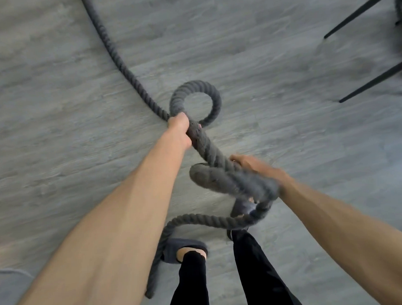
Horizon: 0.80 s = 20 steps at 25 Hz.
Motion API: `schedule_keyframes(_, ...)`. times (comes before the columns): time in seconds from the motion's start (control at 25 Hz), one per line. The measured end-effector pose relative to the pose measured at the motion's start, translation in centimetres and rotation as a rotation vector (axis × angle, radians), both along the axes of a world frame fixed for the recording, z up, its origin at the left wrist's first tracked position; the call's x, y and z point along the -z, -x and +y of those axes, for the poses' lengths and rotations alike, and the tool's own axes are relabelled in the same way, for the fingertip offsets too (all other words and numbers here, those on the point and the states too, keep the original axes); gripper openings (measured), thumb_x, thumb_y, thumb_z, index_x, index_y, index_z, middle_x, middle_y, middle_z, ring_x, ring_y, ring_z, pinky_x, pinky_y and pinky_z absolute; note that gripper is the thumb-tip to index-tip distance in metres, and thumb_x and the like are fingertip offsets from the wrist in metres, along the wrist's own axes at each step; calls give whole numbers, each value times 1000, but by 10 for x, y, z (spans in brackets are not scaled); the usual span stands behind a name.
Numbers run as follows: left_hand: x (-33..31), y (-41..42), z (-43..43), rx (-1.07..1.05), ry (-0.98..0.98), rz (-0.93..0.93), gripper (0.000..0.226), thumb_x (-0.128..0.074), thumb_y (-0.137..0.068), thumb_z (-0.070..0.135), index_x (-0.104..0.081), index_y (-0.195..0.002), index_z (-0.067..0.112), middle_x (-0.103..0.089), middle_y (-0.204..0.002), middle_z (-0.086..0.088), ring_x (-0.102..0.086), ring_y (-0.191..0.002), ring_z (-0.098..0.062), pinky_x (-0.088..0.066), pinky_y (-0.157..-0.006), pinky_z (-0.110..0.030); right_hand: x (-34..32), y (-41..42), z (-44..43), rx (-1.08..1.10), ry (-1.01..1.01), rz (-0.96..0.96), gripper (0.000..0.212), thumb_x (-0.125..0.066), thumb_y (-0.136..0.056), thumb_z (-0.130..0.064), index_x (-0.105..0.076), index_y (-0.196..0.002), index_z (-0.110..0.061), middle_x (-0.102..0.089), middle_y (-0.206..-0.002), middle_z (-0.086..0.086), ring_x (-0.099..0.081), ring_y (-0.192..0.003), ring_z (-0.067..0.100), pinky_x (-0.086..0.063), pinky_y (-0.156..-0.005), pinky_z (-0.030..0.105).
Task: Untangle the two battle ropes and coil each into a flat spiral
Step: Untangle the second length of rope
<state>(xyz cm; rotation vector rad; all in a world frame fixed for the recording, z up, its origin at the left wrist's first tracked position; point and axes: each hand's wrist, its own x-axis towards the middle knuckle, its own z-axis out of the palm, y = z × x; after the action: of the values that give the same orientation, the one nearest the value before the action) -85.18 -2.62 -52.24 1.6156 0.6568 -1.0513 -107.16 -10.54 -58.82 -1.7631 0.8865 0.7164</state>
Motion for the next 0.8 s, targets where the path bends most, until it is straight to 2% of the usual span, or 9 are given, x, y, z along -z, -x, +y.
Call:
schedule_keyframes(0.12, -12, -12, -14, -137, -34, 13, 35, -30, -101, 6, -51, -128, 7, -61, -85, -17, -59, -56, -26, -57, -47, -38, -7, 28, 16, 32, 85, 106, 34, -47, -106, -22, -55, -134, -4, -61, -132, 17, -62, -108, 24, -47, -84, 25)
schedule_keyframes(0.2, -18, -12, -18, -188, -45, 18, 34, -30, -102, 7, -53, -127, 2, -60, -82, -19, -58, -60, -27, -55, -43, -36, -1, 20, 29, 115, 97, -71, 37, -35, -105, -10, -61, -132, -6, -65, -125, 13, -58, -105, 22, -42, -81, 12)
schedule_keyframes(0.24, -17, -10, -18, -207, -65, -3, 38, -31, -102, 9, -52, -133, 1, -61, -88, -22, -61, -68, -30, -57, -47, -37, 0, 11, 37, 188, 51, -158, 40, -34, -100, -11, -66, -125, -6, -68, -119, 10, -58, -102, 19, -44, -84, 14)
schedule_keyframes(0.32, -11, -9, -16, -205, -111, -84, 45, -33, -104, 17, -42, -145, 2, -57, -128, -24, -62, -110, -37, -58, -82, -45, -2, -8, 46, 255, -59, -283, 42, -37, -91, -12, -72, -115, -7, -71, -106, 2, -61, -96, 16, -49, -90, 33)
schedule_keyframes(0.4, 5, -14, -8, -295, -95, -72, 48, -31, -104, 26, -41, -146, 5, -43, -150, -15, -47, -133, -36, -44, -103, -49, -10, -30, 52, 259, -161, -272, 35, -48, -89, -5, -69, -117, -11, -69, -104, -3, -60, -98, 15, -49, -88, 37)
schedule_keyframes(0.48, 44, -28, -2, -440, -148, -69, 49, -33, -100, 36, -50, -138, 11, -46, -149, -13, -51, -128, -37, -44, -102, -59, -23, -47, 51, 239, -253, -244, 45, -61, -82, -8, -62, -127, -11, -66, -117, -2, -59, -110, 16, -49, -92, 32)
schedule_keyframes(0.6, 43, -32, 13, -549, -188, -117, 46, -37, -102, 35, -53, -133, 6, -53, -140, -14, -61, -115, -37, -50, -95, -58, -23, -57, 46, 502, -576, -286, 53, -76, -82, -24, -63, -131, -8, -69, -129, 3, -63, -120, 14, -49, -97, 21)
schedule_keyframes(0.68, 21, -28, 23, -604, -150, -171, 43, -39, -105, 33, -49, -136, 5, -56, -131, -15, -68, -100, -33, -56, -88, -52, -27, -63, 42, 813, -645, -336, 41, -70, -92, -36, -69, -116, -3, -75, -115, 8, -69, -111, 16, -53, -94, 23)
schedule_keyframes(0.8, 23, -36, 50, -590, -106, -212, 36, -48, -103, 34, -51, -127, 8, -63, -114, -15, -68, -80, -28, -59, -68, -38, -9, -63, 18, 1373, -409, -240, 33, -65, -94, -32, -63, -105, -1, -75, -73, 13, -75, -70, 25, -62, -80, 40)
